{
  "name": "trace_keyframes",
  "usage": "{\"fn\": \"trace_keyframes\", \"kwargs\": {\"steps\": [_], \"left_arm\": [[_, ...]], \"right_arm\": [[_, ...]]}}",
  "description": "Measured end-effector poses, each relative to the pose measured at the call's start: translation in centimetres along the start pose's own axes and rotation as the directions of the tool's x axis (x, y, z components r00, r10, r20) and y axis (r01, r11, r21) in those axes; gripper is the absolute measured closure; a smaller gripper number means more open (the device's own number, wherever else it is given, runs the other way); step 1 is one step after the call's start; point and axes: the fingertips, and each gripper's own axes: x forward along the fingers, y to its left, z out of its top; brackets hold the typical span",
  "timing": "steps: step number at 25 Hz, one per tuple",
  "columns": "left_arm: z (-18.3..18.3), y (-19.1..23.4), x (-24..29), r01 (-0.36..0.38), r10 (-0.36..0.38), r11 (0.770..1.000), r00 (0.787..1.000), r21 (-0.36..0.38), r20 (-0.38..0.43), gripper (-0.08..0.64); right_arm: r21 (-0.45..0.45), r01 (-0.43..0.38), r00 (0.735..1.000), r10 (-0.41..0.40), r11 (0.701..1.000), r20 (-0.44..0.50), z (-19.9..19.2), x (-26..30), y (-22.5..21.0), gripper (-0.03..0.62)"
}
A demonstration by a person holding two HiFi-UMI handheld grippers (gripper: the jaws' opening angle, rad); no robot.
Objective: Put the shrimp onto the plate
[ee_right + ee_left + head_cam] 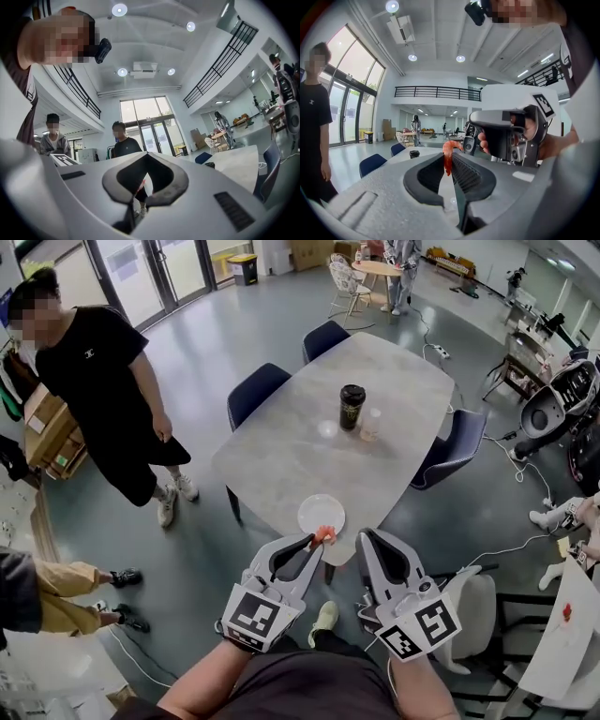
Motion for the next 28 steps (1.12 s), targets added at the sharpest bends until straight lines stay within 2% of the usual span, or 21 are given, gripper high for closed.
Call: {"fn": "trace_keyframes", "kwargs": {"steps": [7, 13, 20, 28], "left_arm": [[-3.0, 3.9, 3.7, -0.03, 0.029, 0.999, 0.998, -0.025, -0.058, 0.505], [-6.9, 6.5, 5.8, 0.016, -0.021, 0.999, 0.992, -0.039, -0.122, 0.505], [-13.5, 8.0, 10.5, 0.068, -0.074, 0.997, 0.982, -0.037, -0.176, 0.505], [-21.8, 10.2, 14.1, 0.075, -0.094, 0.994, 0.954, -0.075, -0.285, 0.505]], "right_arm": [[0.025, -0.03, 0.999, 0.031, 0.999, -0.021, -0.8, 4.2, -3.2, 0.591], [0.025, 0.012, 0.999, -0.011, 1.0, -0.044, -3.2, 6.8, -4.7, 0.591], [0.04, 0.064, 0.996, -0.061, 0.997, -0.065, -9.3, 8.1, -8.5, 0.591], [0.065, 0.081, 0.993, -0.075, 0.995, -0.092, -15.8, 10.1, -11.6, 0.591]]}}
